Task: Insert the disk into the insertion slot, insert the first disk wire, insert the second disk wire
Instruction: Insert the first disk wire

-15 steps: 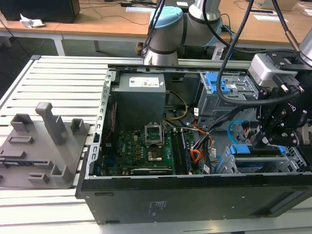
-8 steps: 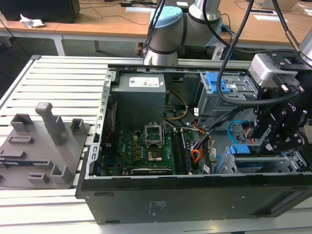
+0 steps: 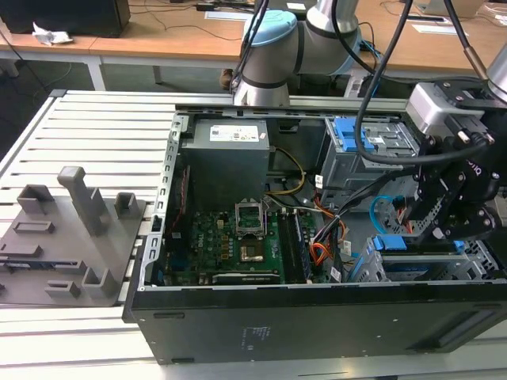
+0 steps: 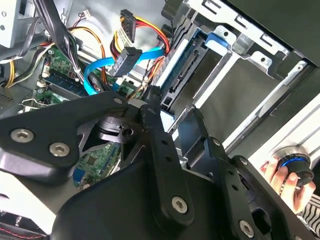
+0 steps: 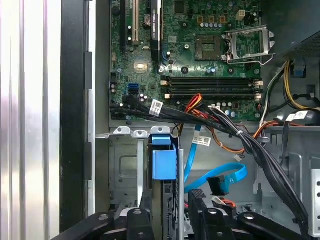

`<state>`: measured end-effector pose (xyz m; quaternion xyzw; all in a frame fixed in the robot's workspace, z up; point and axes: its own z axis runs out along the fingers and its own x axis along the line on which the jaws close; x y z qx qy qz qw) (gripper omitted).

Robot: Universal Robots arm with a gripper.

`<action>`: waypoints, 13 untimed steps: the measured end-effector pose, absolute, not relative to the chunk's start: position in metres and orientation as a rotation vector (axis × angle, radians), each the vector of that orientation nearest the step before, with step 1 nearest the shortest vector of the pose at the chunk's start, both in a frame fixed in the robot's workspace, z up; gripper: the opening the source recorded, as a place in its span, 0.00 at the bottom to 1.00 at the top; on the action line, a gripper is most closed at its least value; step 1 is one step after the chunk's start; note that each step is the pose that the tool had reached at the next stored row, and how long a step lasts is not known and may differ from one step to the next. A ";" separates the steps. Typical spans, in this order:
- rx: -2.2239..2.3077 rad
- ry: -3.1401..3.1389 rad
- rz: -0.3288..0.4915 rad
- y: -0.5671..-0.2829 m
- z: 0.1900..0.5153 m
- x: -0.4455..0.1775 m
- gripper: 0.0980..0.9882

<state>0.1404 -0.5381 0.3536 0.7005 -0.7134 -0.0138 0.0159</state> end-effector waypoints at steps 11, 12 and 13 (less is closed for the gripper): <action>2.179 -2.219 -0.043 -0.509 0.354 0.146 0.36; 2.179 -2.219 -0.043 -0.507 0.353 0.146 0.36; 2.179 -2.219 -0.043 -0.505 0.354 0.146 0.36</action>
